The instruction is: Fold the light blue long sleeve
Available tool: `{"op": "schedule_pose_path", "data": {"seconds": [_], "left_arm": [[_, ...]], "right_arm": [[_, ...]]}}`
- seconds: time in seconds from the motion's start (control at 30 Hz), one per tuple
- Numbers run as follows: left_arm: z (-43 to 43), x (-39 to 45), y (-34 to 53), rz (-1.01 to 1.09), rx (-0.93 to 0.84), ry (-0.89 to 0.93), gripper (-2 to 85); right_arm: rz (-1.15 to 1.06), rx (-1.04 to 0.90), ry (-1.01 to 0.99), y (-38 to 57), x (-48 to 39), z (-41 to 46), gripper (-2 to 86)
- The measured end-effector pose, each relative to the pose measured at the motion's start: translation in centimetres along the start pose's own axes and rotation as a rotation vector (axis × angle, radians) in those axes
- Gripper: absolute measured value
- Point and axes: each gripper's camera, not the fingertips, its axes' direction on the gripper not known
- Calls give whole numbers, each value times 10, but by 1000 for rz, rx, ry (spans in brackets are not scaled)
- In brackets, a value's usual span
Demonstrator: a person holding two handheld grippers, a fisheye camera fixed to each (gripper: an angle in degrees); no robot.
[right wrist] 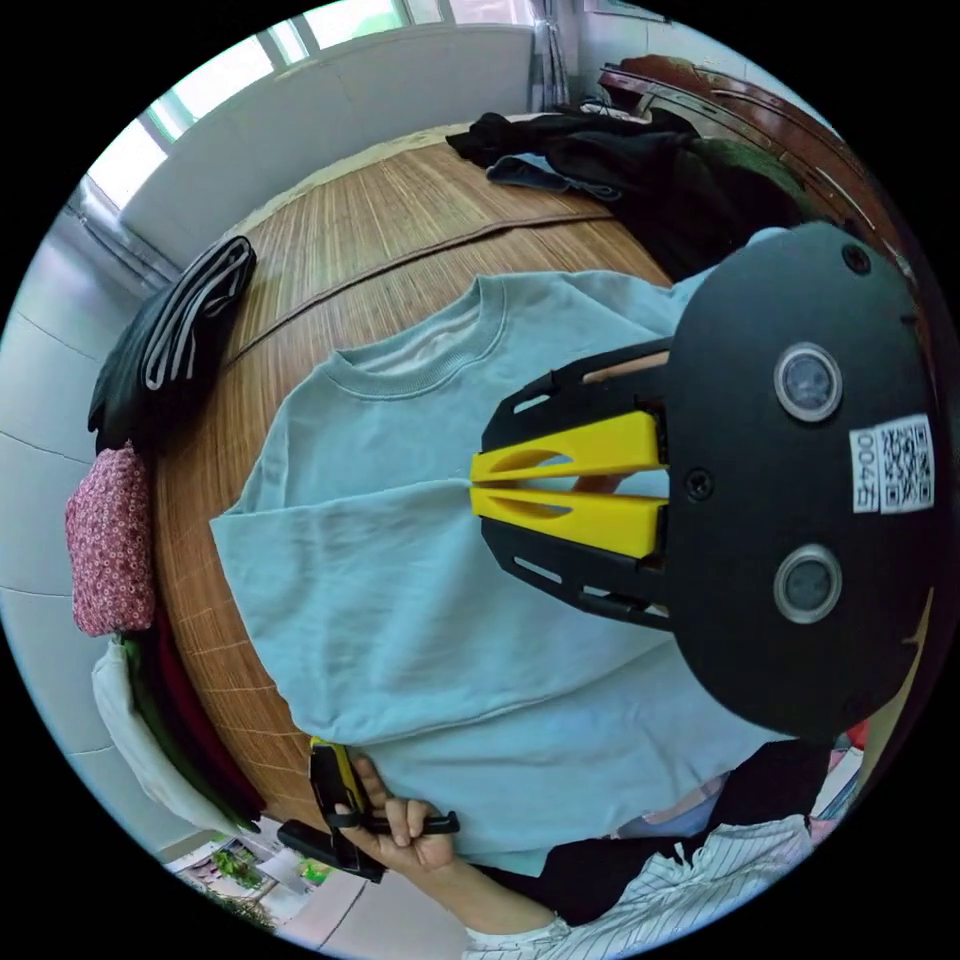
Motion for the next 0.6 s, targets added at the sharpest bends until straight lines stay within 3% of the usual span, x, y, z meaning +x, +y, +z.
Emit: {"op": "schedule_pose_path", "data": {"seconds": [0.3,0.4,0.47,0.6], "left_arm": [[5,-5,4,3,-2,-8,2],[7,-7,5,3,-1,-7,2],[8,-8,6,5,4,-11,2],[10,-11,8,4,6,-6,2]], "right_arm": [[236,-90,243,-14,14,35,7],[410,158,88,-4,17,2,24],[440,356,-120,-2,9,-12,61],[412,376,-200,-32,-11,2,86]]}}
